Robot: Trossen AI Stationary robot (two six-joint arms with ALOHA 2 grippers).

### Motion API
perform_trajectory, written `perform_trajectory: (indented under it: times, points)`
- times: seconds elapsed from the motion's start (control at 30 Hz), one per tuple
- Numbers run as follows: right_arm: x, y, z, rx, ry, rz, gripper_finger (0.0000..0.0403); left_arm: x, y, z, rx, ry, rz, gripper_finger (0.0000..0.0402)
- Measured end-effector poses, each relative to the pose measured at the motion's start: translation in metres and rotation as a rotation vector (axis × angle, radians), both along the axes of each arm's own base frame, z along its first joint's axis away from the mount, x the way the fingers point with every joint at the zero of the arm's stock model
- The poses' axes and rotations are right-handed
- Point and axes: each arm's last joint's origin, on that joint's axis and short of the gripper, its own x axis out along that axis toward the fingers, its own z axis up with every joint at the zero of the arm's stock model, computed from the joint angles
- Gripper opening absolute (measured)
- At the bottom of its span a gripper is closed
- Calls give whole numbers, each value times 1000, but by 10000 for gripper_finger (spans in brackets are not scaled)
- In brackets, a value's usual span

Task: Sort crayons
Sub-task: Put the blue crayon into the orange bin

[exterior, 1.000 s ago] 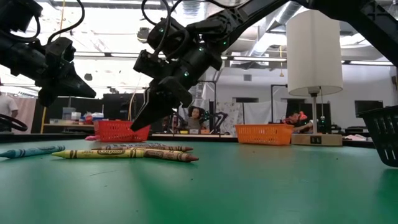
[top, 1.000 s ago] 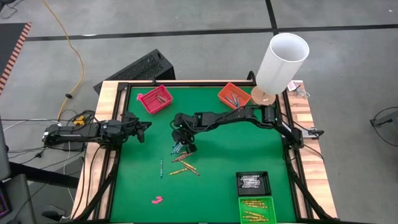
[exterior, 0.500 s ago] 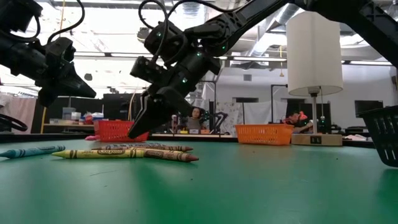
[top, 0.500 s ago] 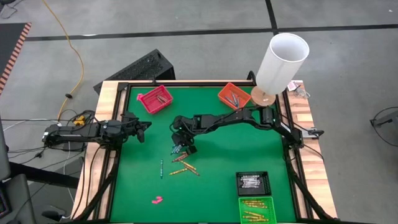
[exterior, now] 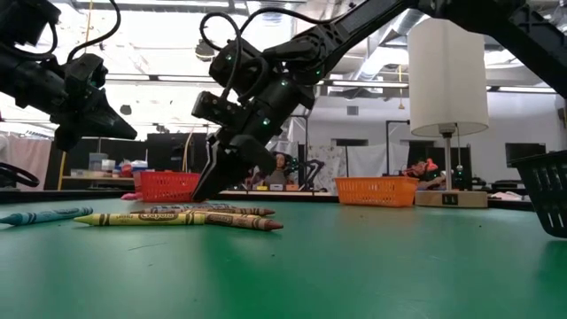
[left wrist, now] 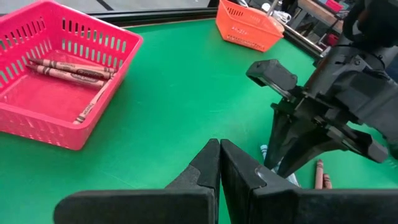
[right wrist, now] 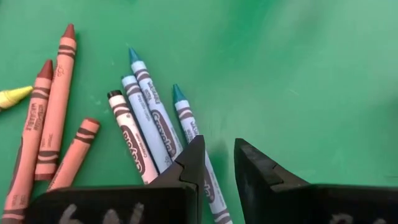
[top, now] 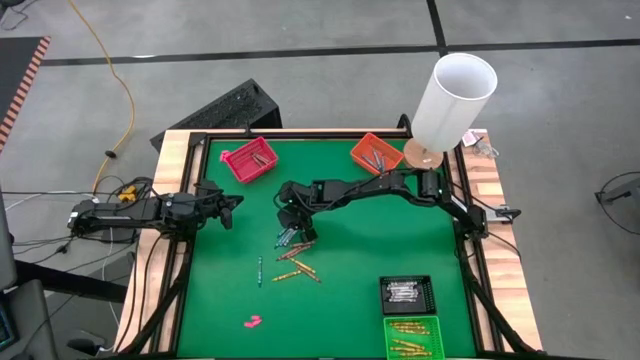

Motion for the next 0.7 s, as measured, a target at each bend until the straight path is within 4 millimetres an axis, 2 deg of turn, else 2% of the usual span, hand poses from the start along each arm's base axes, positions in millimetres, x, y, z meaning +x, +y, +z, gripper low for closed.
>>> perform_trajectory:
  times: [0.7]
  points:
    - [-5,3,-7,-35,62,13,82,0,0,0,8,4,-1,0]
